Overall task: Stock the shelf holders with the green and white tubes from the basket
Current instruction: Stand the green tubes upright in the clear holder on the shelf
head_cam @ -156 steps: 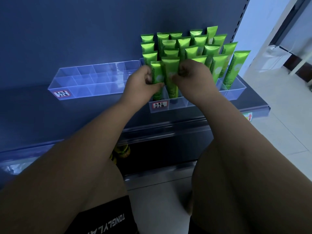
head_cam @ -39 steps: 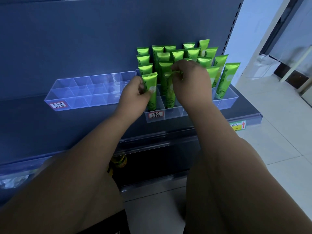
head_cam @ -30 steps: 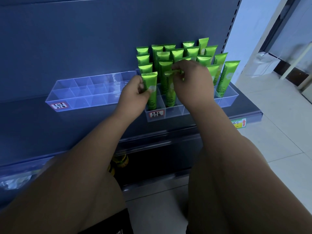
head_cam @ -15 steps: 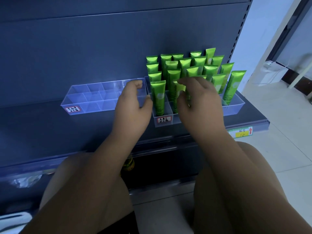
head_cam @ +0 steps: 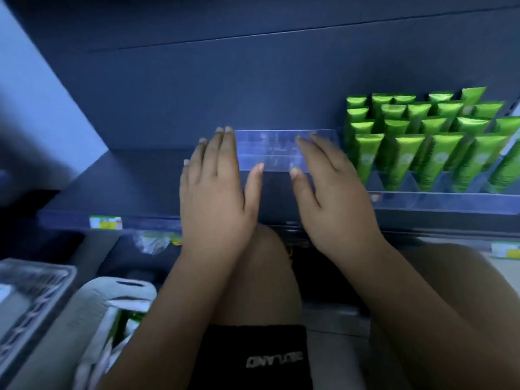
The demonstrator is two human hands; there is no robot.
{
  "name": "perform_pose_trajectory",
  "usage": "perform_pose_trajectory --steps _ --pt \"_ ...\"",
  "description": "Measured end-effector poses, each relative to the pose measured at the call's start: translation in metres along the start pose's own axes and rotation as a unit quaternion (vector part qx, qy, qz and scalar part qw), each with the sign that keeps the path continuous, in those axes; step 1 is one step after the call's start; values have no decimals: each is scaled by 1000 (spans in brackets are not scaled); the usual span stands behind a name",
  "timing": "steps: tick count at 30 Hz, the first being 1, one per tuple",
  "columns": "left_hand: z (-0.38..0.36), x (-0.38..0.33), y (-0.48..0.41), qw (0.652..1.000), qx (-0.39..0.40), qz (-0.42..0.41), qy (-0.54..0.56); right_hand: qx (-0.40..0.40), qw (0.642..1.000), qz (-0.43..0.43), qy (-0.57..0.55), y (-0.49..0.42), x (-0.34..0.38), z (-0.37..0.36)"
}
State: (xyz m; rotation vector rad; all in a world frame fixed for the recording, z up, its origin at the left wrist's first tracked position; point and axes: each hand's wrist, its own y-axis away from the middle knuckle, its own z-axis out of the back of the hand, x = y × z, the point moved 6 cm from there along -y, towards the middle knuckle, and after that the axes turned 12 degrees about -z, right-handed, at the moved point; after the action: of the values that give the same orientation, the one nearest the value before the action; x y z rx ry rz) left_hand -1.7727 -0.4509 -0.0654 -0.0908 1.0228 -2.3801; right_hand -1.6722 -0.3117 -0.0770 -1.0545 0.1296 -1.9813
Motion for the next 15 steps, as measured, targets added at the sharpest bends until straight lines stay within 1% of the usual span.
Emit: perform_pose_trajectory --steps 2,5,9,11,15 --pt "21 29 30 999 13 27 -38 40 999 26 -9 9 34 -24" --pt "58 79 85 991 35 86 -94 103 990 92 -24 35 99 -66" --pt "110 137 174 966 58 192 -161 165 966 191 -57 93 182 -133" --pt "130 160 223 945 75 246 -201 206 955 204 -63 130 209 -174" --pt "150 190 303 905 98 334 -245 302 935 179 -45 188 232 -258"
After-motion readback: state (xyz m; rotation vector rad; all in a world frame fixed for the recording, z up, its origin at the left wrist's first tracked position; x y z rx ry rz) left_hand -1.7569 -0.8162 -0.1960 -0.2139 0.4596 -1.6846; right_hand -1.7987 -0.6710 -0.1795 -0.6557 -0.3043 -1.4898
